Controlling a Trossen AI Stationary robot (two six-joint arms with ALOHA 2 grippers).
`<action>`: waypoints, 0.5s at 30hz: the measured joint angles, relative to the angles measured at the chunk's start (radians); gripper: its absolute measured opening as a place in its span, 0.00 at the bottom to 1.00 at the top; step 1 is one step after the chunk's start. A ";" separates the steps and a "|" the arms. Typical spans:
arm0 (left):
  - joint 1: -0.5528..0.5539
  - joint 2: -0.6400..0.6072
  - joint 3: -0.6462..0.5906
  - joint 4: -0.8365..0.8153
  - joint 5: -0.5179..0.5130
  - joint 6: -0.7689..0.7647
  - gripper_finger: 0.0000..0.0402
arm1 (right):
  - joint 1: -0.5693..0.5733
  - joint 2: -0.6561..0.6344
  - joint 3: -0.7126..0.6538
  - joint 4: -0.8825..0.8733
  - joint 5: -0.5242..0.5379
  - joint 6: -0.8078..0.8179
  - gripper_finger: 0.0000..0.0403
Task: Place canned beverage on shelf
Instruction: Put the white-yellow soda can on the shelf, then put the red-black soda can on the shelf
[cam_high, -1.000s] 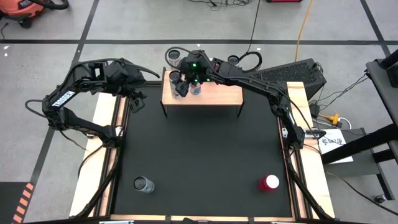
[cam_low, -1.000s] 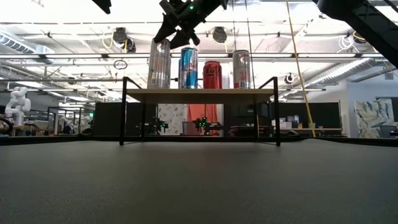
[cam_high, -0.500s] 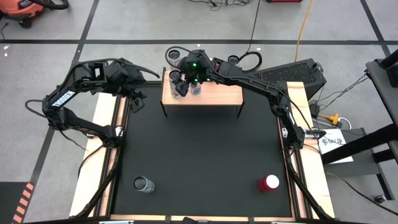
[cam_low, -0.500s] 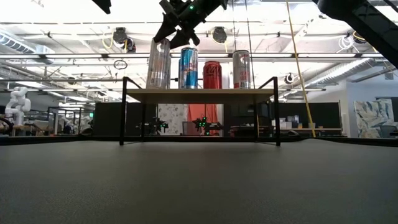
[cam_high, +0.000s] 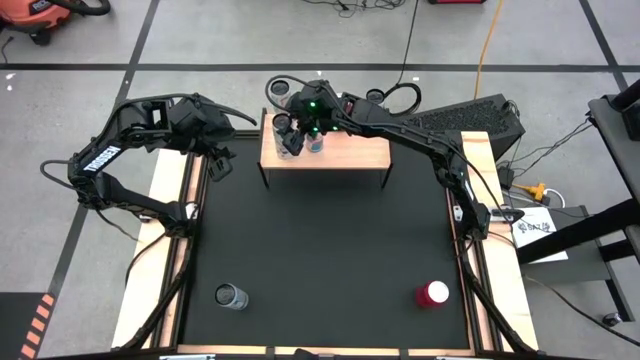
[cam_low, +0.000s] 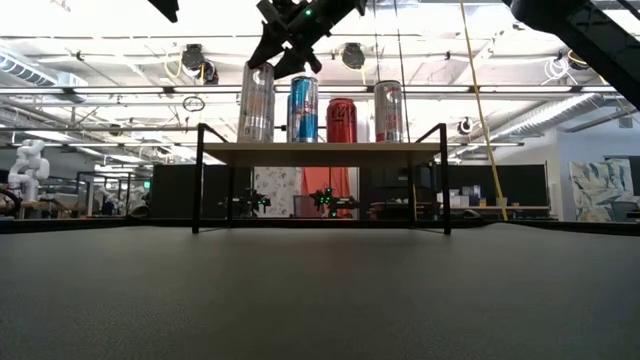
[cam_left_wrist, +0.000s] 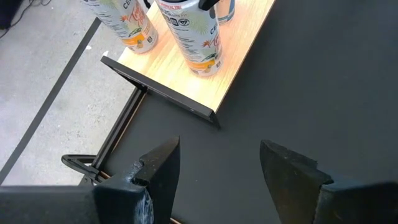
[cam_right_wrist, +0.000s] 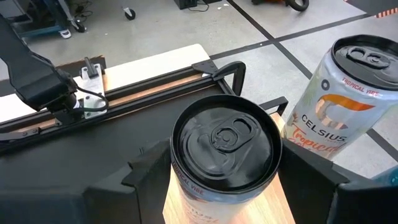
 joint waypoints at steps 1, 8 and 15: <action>0.000 0.000 0.000 0.000 0.000 0.000 0.54 | 0.000 0.000 0.000 0.001 0.000 0.000 0.59; 0.000 0.000 0.000 0.000 0.000 0.000 0.54 | 0.000 0.000 0.000 0.000 0.000 -0.019 0.62; 0.000 0.000 0.000 0.000 0.000 0.000 0.54 | 0.000 -0.002 0.003 0.011 -0.003 -0.019 0.72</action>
